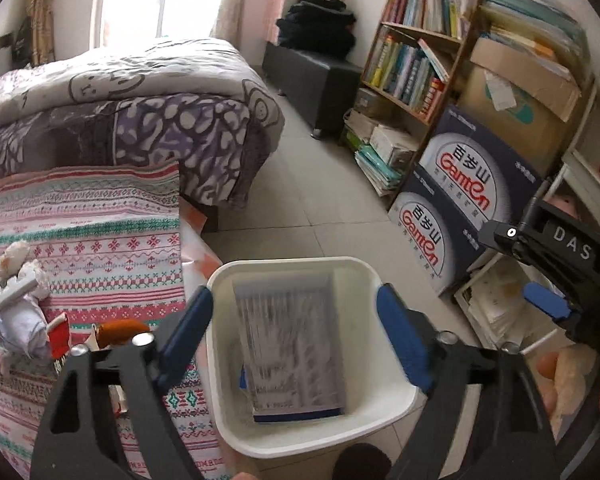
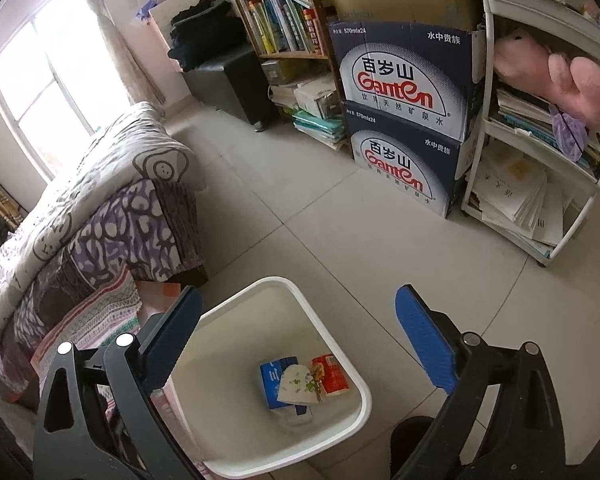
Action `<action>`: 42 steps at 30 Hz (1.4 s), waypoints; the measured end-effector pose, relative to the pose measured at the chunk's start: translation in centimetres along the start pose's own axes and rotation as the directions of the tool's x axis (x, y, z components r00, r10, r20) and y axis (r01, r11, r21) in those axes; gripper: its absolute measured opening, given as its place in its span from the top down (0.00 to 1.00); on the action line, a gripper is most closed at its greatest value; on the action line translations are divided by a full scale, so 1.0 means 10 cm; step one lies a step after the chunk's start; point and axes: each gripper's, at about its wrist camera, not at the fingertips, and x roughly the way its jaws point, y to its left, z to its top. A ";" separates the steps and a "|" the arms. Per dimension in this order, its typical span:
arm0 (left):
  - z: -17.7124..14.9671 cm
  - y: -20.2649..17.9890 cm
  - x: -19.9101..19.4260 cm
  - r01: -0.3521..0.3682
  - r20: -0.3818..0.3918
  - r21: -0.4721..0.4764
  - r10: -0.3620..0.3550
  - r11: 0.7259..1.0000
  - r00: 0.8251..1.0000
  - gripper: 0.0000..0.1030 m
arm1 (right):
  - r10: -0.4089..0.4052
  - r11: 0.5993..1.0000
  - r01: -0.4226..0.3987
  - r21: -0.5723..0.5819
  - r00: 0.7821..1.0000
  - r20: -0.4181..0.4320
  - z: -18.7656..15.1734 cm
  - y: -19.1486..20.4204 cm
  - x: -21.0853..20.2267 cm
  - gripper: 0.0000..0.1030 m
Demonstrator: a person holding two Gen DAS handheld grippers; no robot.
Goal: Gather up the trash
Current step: 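Move the white card over the bin and open the left tool, then grasp the torn red snack bag with the left tool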
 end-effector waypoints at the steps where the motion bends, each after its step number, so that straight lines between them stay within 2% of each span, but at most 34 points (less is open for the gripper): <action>1: -0.01 0.02 0.01 -0.003 -0.006 -0.009 0.003 1.000 1.000 0.20 | -0.003 1.000 0.003 -0.004 1.000 0.006 0.00 0.02 -0.01 0.08; 3: -0.01 0.07 -0.01 -0.028 -0.006 -0.016 0.028 0.999 1.000 0.20 | -0.009 1.000 0.009 -0.015 1.000 0.014 -0.02 0.06 -0.02 0.07; 6: -0.03 0.18 -0.10 -0.101 0.015 -0.008 0.101 0.995 0.995 0.17 | -0.014 0.998 0.015 -0.054 1.000 0.021 -0.07 0.18 -0.03 0.07; 10: -0.09 0.39 -0.20 -0.288 0.030 0.007 0.288 0.958 0.957 0.14 | -0.021 0.993 0.025 -0.119 0.999 0.029 -0.16 0.37 -0.04 0.07; 14: -0.15 0.69 -0.20 -0.373 -0.020 -0.025 0.373 0.927 0.928 0.14 | -0.008 0.985 0.008 -0.175 1.000 0.001 -0.30 0.58 0.00 0.07; 16: -0.18 0.89 -0.17 -0.428 -0.071 -0.044 0.424 0.903 0.903 0.13 | -0.003 0.980 0.000 -0.197 1.000 -0.011 -0.37 0.67 0.00 0.07; 18: -0.22 1.06 -0.10 -0.454 -0.128 -0.060 0.444 0.889 0.887 0.13 | 0.003 0.976 -0.007 -0.216 1.000 -0.018 -0.43 0.76 0.01 0.07; 19: -0.26 1.20 -0.05 -0.458 -0.174 -0.093 0.439 0.884 0.882 0.13 | 0.006 0.973 -0.011 -0.229 1.000 -0.022 -0.46 0.82 0.01 0.07; 21: -0.31 1.35 0.04 -0.442 -0.237 -0.138 0.404 0.886 0.884 0.13 | 0.008 0.967 -0.016 -0.256 0.999 -0.033 -0.52 0.91 0.04 0.07; 22: -0.35 1.46 0.12 -0.422 -0.286 -0.176 0.364 0.890 0.887 0.13 | 0.007 0.964 -0.017 -0.266 0.999 -0.038 -0.54 0.94 0.05 0.07; 24: -0.41 1.56 0.22 -0.398 -0.337 -0.206 0.317 0.894 0.886 0.13 | 0.003 0.959 -0.017 -0.283 0.999 -0.049 -0.57 0.99 0.08 0.07; 29: -0.54 1.57 0.41 -0.415 -0.398 -0.140 0.333 0.899 0.855 0.13 | 0.003 0.949 -0.027 -0.315 0.997 -0.077 -0.63 1.10 0.14 0.07; 30: -0.56 1.57 0.42 -0.417 -0.403 -0.132 0.336 0.899 0.851 0.15 | 0.005 0.947 -0.032 -0.321 0.997 -0.083 -0.64 1.13 0.16 0.07; 31: -0.58 1.58 0.41 -0.415 -0.406 -0.125 0.335 0.901 0.850 0.23 | 0.008 0.944 -0.036 -0.327 0.996 -0.088 -0.66 1.16 0.16 0.07; 32: -0.59 1.59 0.40 -0.410 -0.407 -0.123 0.331 0.904 0.851 0.28 | 0.009 0.940 -0.041 -0.338 0.995 -0.096 -0.67 1.19 0.18 0.07; 34: -0.61 1.64 0.37 -0.384 -0.408 -0.127 0.304 0.915 0.861 0.45 | 0.008 0.931 -0.045 -0.363 0.995 -0.102 -0.72 1.25 0.20 0.07; 37: -0.62 1.72 0.23 -0.331 -0.388 -0.143 0.255 0.933 0.886 0.56 | -0.001 0.904 -0.037 -0.425 0.996 -0.089 -0.80 1.37 0.23 0.07; 39: -0.63 1.75 0.13 -0.304 -0.380 -0.151 0.228 0.941 0.896 0.59 | -0.005 0.878 -0.031 -0.477 0.997 -0.075 -0.88 1.46 0.26 0.07; 42: -0.64 1.83 -0.08 -0.282 -0.361 -0.139 0.216 0.949 0.907 0.60 | 0.016 0.829 -0.072 -0.555 0.994 -0.105 -1.02 1.64 0.34 0.07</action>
